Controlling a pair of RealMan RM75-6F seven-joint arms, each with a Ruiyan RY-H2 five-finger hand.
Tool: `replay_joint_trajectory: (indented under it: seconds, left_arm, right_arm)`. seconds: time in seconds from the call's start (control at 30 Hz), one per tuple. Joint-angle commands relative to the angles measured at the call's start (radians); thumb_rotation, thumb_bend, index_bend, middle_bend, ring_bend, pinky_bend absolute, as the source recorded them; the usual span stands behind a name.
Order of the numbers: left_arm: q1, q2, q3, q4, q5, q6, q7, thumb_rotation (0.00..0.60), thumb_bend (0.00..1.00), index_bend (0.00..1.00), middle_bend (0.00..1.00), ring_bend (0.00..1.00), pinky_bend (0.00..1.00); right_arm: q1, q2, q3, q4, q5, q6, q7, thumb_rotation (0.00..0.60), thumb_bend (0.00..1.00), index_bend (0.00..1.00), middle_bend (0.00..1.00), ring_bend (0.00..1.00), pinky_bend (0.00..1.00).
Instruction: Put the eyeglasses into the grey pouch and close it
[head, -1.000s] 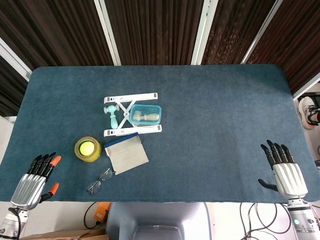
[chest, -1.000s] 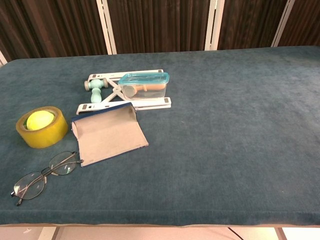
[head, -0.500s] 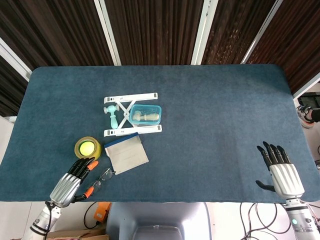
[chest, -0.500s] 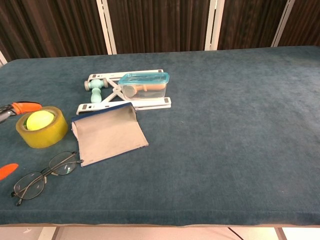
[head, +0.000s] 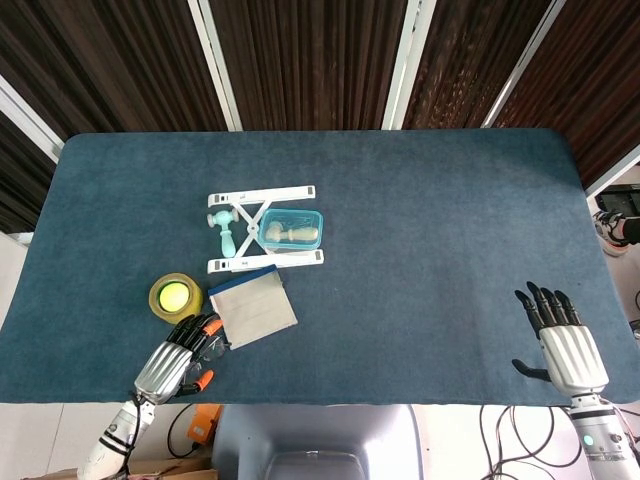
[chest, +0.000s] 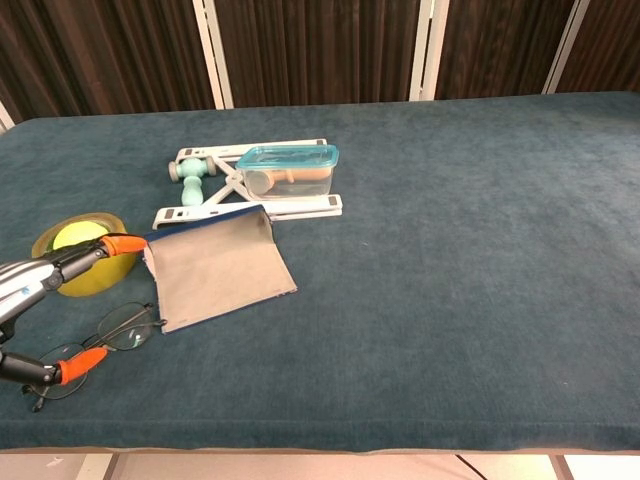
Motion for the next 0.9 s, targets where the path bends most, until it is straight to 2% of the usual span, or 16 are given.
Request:
replay_joint_trajectory:
  seconds: [0.03,0.47,0.7,0.9]
  left_arm:
    - [-0.003,-0.016,0.004,0.015,-0.01,-0.009,0.011,0.6,0.32,0.0,0.0,0.0,0.05]
    - [0.002,-0.048,0.036,0.06,-0.036,-0.031,0.067,0.6,0.32,0.0,0.0,0.0,0.05]
    - [0.011,-0.067,0.037,0.09,-0.073,-0.046,0.097,0.6,0.32,0.0,0.0,0.0,0.05]
    - [0.035,-0.078,0.022,0.118,-0.093,0.0,0.122,0.6,0.32,0.0,0.0,0.0,0.05]
  right_arm:
    - [0.0,0.0,0.0,0.0,0.0,0.0,0.002,0.6,0.17,0.0,0.0,0.0,0.0]
    - [0.0,0.005,-0.002,-0.002,-0.004,0.002,0.014,0.6,0.17,0.0,0.0,0.0,0.0]
    - [0.0,0.011,-0.006,-0.006,-0.011,0.003,0.024,0.6,0.17,0.0,0.0,0.0,0.0]
    - [0.0,0.013,-0.007,-0.006,-0.014,0.004,0.028,0.6,0.17,0.0,0.0,0.0,0.0]
